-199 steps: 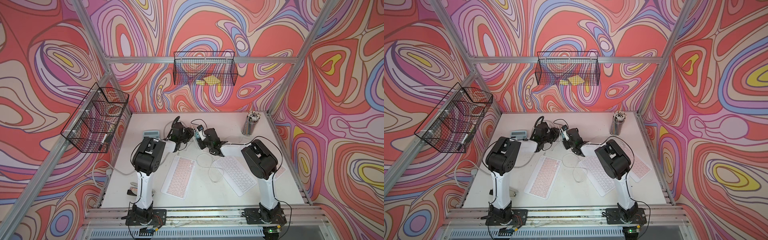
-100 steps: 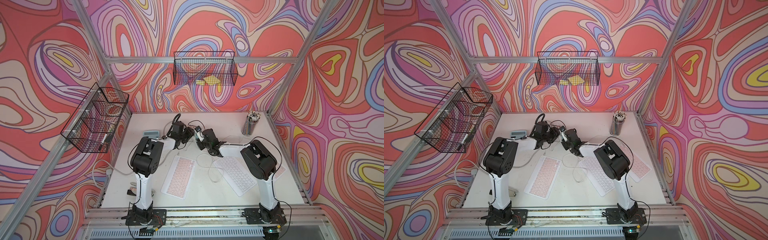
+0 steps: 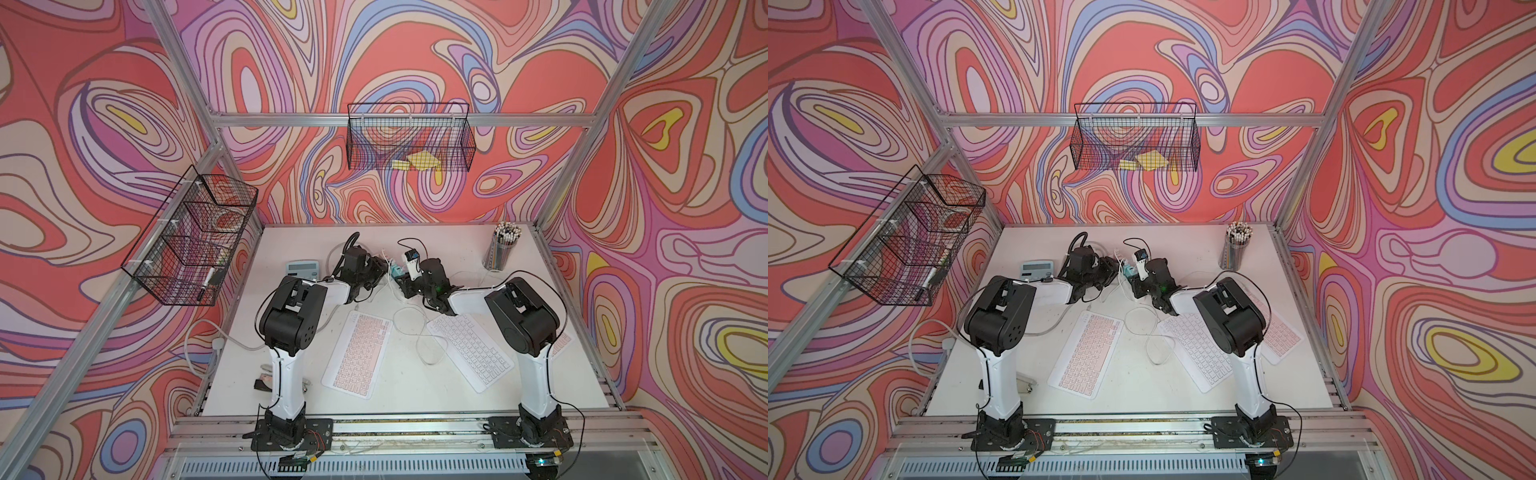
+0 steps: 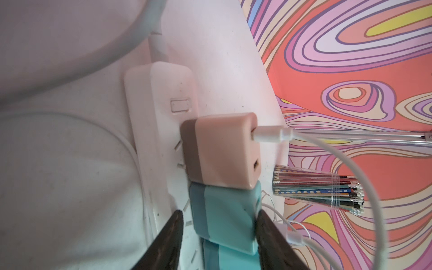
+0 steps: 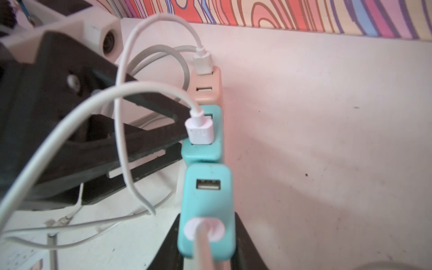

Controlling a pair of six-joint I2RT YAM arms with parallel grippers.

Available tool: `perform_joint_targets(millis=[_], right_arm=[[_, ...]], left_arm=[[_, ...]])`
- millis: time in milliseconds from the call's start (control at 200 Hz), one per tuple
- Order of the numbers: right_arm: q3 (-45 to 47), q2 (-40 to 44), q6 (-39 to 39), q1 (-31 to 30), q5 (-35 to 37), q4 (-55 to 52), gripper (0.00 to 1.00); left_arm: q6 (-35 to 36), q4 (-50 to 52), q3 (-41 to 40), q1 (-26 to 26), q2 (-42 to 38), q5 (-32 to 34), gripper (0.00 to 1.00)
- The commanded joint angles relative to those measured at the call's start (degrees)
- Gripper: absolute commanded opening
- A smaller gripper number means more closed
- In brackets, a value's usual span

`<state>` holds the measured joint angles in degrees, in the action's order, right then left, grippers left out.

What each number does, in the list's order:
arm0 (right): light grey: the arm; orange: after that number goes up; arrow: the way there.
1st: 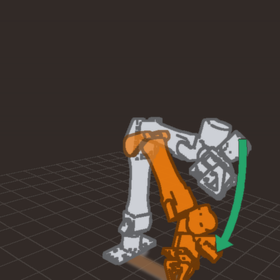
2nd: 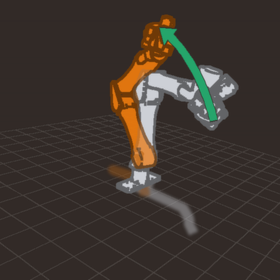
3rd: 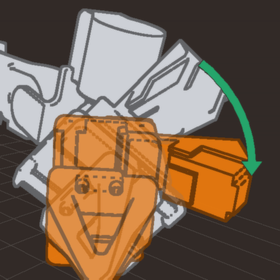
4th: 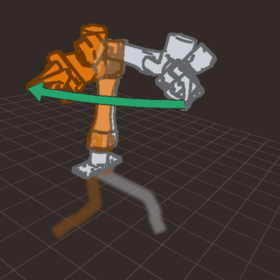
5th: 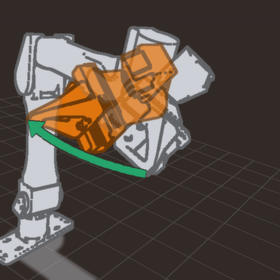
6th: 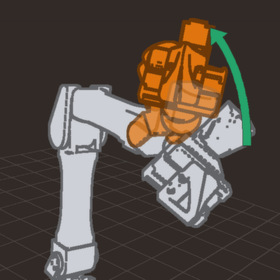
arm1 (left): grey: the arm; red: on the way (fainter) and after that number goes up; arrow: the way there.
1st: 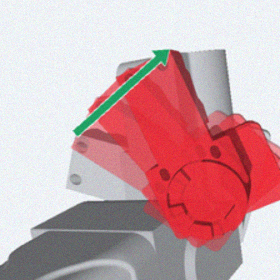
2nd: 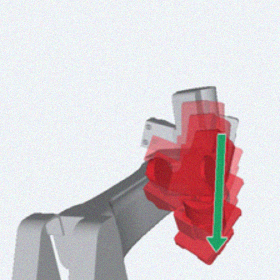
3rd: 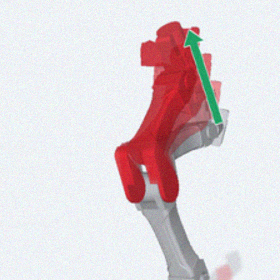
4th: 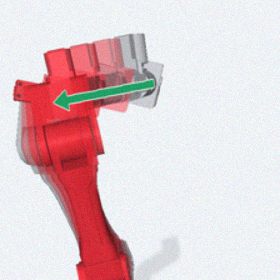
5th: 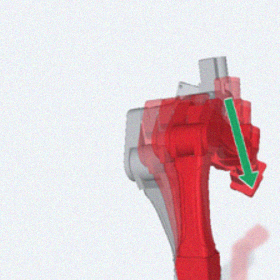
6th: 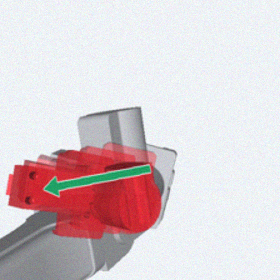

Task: Unplug the wireless keyboard
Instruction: Remove the plug from the socket.

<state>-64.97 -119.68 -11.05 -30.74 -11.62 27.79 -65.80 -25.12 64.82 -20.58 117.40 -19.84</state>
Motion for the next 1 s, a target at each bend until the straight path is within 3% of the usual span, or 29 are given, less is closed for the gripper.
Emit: perform_joint_targets(millis=[0,95,220,346,636,831,997], right_arm=[[-0.5,3.4,-8.2,0.6,-8.7,16.2,0.15],[-0.6,3.4,-8.4,1.0,-8.5,16.8,0.15],[-1.2,4.5,-1.5,0.1,-6.4,14.8,0.13],[-3.9,4.8,8.9,-1.8,-2.3,7.6,0.13],[-14.9,2.0,17.0,-2.3,2.5,-8.6,0.12],[-13.3,2.3,25.0,-3.9,8.0,-7.9,0.11],[-11.6,3.2,21.6,-3.3,7.8,-7.1,0.1]], left_arm=[[1.2,22.2,-5.0,-1.7,5.4,2.3,0.48],[1.3,22.2,-4.7,-1.7,5.5,2.2,0.48],[1.3,22.3,-4.5,-1.7,5.6,2.3,0.48],[1.8,22.8,-3.8,-1.8,6.0,2.4,0.48],[2.3,23.5,-3.0,-2.1,6.3,2.7,0.48],[2.1,23.6,-3.1,-2.3,6.0,3.3,0.48],[1.6,22.6,-3.9,-2.3,5.7,3.8,0.48]])
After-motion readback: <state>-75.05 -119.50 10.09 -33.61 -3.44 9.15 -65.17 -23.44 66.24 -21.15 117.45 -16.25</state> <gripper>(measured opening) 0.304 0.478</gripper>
